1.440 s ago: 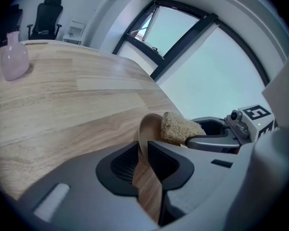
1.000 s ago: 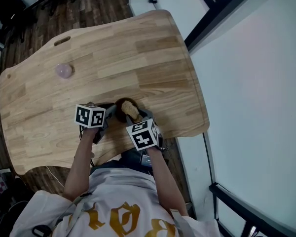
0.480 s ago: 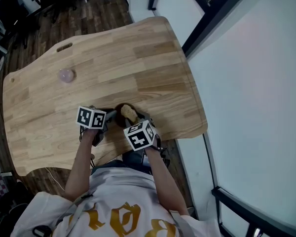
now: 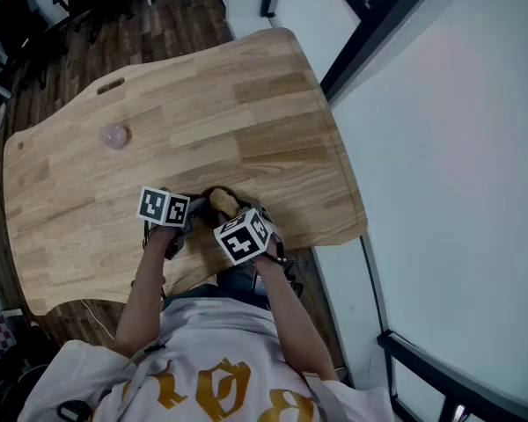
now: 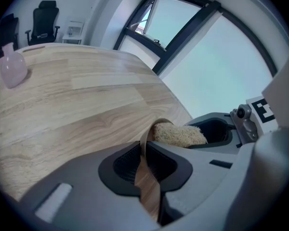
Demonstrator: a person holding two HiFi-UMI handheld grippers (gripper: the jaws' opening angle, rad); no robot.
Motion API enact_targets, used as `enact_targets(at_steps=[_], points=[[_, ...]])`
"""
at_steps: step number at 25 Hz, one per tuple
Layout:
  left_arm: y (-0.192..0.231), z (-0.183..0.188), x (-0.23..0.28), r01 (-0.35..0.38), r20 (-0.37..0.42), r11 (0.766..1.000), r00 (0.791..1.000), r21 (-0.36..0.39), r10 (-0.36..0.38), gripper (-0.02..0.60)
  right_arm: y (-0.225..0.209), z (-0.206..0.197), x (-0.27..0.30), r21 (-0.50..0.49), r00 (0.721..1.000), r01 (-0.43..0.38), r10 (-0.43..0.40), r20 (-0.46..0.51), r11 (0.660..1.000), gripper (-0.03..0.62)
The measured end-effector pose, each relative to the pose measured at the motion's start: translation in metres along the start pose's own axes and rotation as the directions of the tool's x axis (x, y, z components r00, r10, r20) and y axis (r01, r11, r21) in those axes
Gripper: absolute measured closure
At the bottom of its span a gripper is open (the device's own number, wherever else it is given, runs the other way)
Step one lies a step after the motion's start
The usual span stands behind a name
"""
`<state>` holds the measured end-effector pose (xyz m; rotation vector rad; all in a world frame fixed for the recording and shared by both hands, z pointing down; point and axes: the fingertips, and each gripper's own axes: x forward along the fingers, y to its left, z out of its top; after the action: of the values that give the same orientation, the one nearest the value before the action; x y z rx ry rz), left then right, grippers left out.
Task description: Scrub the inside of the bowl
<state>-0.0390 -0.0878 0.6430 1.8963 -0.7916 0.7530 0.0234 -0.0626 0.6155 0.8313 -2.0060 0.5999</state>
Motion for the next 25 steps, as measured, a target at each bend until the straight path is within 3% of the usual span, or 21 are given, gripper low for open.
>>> enact_targets(at_steps=[9, 15, 25], points=[[-0.016, 0.009, -0.01, -0.052, 0.045, 0.991, 0.998, 0.122, 0.047, 0.543, -0.004, -0.008, 0.002, 0.06, 0.998, 0.061, -0.06, -0.02, 0.996, 0.411], [-0.024, 0.015, -0.016, -0.041, 0.083, 0.992, 0.996, 0.119, 0.031, 0.541, -0.006, -0.003, -0.001, 0.081, 0.997, 0.072, -0.073, 0.006, 0.994, 0.413], [-0.021, 0.015, -0.023, -0.034, 0.115, 0.997, 0.993, 0.071, 0.026, 0.541, 0.015, 0.007, 0.002, -0.034, 1.0, -0.005, 0.006, 0.03, 0.999, 0.413]])
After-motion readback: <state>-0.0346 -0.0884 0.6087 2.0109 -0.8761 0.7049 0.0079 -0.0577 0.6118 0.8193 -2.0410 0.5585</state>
